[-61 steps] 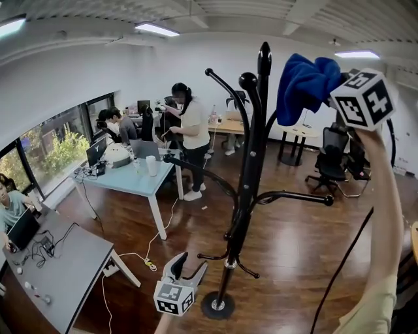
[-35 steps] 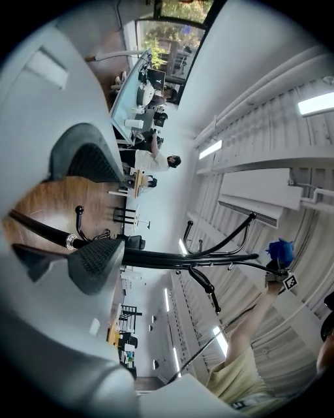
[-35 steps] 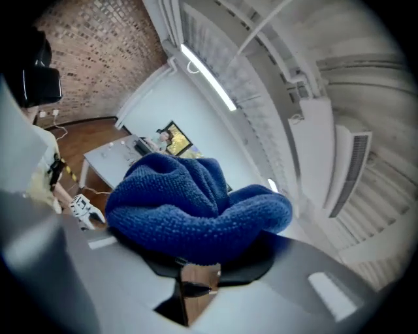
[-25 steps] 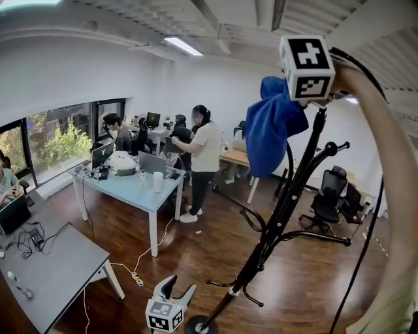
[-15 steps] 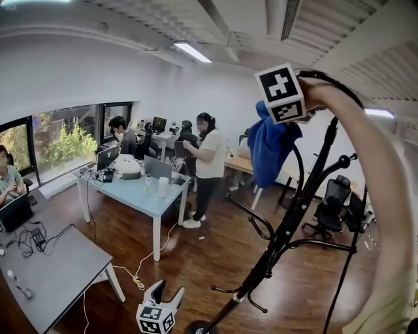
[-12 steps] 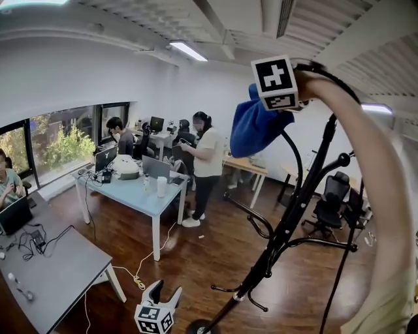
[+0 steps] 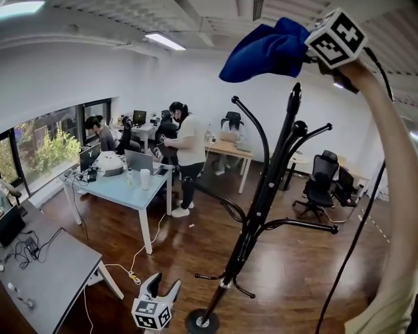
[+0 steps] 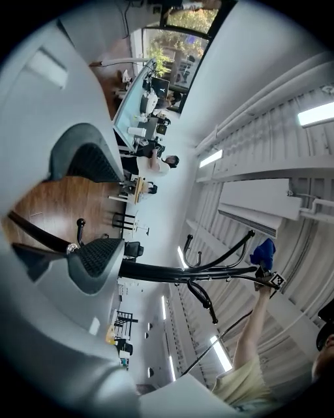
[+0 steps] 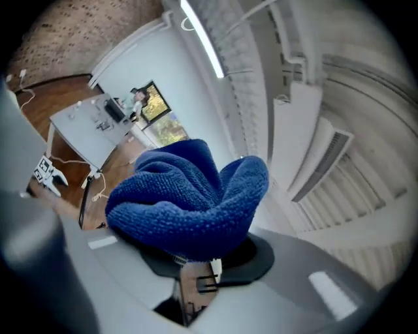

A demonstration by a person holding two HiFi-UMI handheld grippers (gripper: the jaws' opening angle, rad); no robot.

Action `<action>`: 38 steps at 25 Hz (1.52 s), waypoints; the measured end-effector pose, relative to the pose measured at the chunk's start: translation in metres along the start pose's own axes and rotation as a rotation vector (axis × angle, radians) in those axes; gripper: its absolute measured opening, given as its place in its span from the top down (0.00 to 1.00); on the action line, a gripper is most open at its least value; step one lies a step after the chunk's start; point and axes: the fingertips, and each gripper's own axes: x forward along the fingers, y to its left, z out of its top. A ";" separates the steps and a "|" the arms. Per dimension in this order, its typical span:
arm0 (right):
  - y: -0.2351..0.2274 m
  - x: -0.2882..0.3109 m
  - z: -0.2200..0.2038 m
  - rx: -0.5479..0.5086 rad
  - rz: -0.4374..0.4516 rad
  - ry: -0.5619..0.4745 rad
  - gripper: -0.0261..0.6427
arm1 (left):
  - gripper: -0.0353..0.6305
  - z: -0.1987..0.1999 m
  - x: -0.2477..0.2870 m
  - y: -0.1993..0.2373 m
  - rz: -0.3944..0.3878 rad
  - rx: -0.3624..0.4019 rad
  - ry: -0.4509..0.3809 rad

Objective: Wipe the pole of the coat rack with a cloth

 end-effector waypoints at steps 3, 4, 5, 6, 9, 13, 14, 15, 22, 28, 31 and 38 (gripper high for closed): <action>-0.027 -0.033 -0.071 0.159 -0.034 -0.017 0.85 | 0.57 -0.005 0.003 -0.017 -0.024 0.014 0.022; -0.033 -0.042 -0.099 0.210 -0.046 -0.013 0.85 | 0.57 -0.008 0.005 -0.021 -0.029 0.017 0.030; -0.038 -0.049 -0.129 0.263 -0.059 -0.004 0.85 | 0.57 -0.010 0.007 -0.026 -0.034 0.020 0.038; -0.041 -0.054 -0.161 0.316 -0.071 0.012 0.85 | 0.57 -0.012 0.009 -0.030 -0.036 0.023 0.045; -0.032 -0.050 -0.258 0.481 -0.062 0.059 0.85 | 0.57 -0.016 0.014 -0.045 -0.040 0.036 0.063; 0.021 -0.018 -0.349 0.713 0.046 -0.018 0.85 | 0.57 -0.025 0.018 -0.070 -0.062 0.050 0.087; 0.038 -0.008 -0.359 0.750 0.092 -0.066 0.85 | 0.57 -0.028 0.018 -0.076 -0.064 0.055 0.097; 0.055 0.003 -0.363 0.770 0.143 -0.117 0.85 | 0.57 -0.029 0.018 -0.080 -0.061 0.058 0.107; 0.180 0.043 -0.278 0.745 0.504 -0.538 0.85 | 0.57 -0.036 0.008 -0.093 -0.005 0.088 0.153; 0.277 0.051 -0.198 0.477 0.755 -0.668 0.85 | 0.57 -0.049 0.002 -0.102 0.046 0.103 0.192; 0.295 0.068 -0.188 0.447 0.776 -0.678 0.85 | 0.57 -0.048 -0.003 -0.099 0.085 0.084 0.181; 0.242 0.107 -0.212 0.504 0.585 -0.718 0.85 | 0.57 -0.042 -0.018 -0.087 0.157 0.087 0.168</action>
